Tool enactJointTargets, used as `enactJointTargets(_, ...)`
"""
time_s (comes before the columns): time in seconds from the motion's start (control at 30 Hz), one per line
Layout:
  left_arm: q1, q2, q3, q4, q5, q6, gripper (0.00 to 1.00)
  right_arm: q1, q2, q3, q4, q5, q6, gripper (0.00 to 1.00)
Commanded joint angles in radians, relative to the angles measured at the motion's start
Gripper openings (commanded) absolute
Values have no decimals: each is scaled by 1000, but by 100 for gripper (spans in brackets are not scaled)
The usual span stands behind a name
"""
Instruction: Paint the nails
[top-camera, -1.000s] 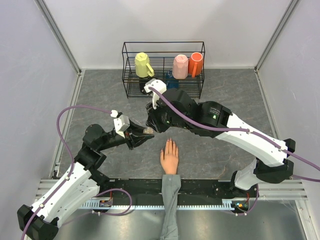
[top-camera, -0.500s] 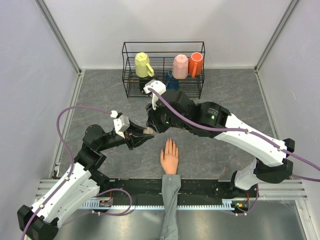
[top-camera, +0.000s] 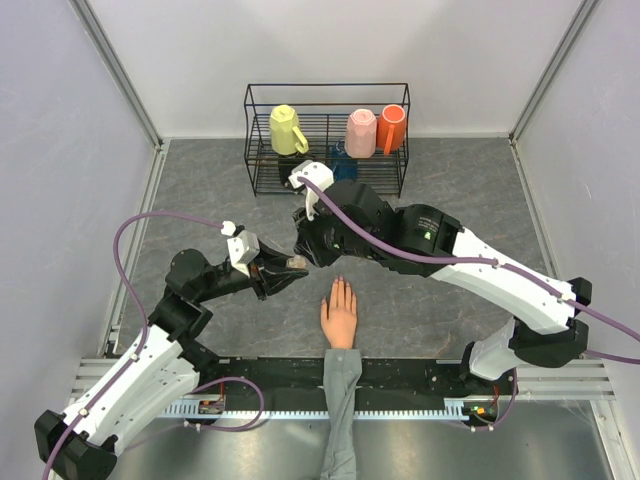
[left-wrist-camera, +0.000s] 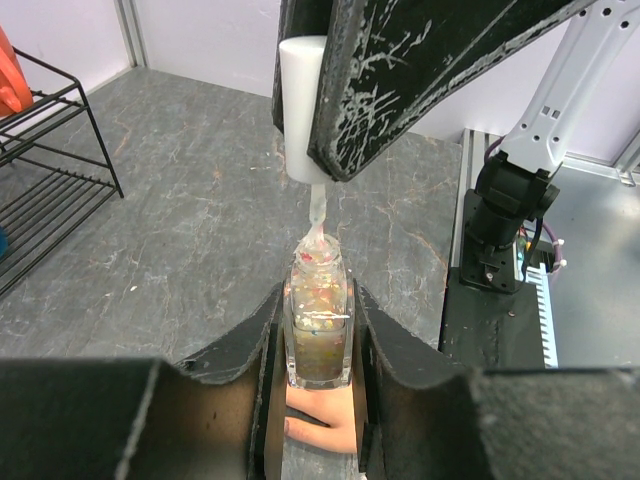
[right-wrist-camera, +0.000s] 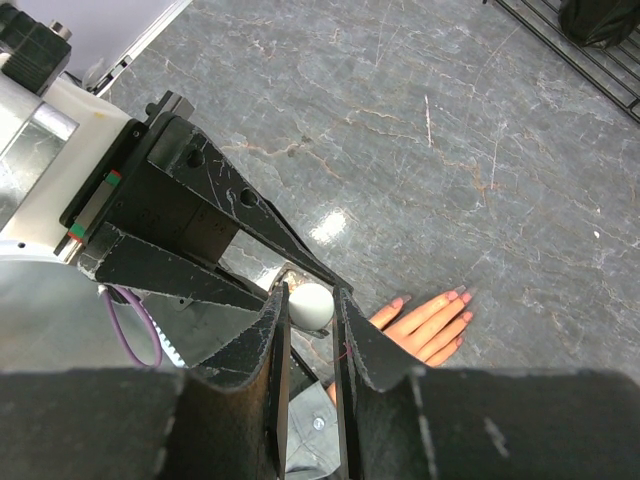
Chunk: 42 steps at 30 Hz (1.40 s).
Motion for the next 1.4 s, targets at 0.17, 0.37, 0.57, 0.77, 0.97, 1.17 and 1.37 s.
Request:
enactJointTargets(0.17,6,-5,1,39,12,13,2,6,-35,-22,32,1,3,0)
enactJointTargets(0.37,5,-8,-1,39,13,15,2,6,-27,-29,44,-8,0,0)
enactJointTargets(0.57,6,-5,1,39,18,13,2,6,-18,-19,50,-10,-4,0)
enactJointTargets(0.77,5,-9,-2,39,13,15,2,6,-6,-25,49,-23,-3,0)
enactJointTargets(0.97,6,-9,-1,39,10,15,2,6,-9,-52,62,-34,5,0)
enactJointTargets(1.17,5,-14,-1,39,9,15,2,8,-12,-80,67,-33,3,0)
enactJointTargets(1.37,5,-14,-1,39,9,16,2,5,-6,-92,79,-40,-12,0)
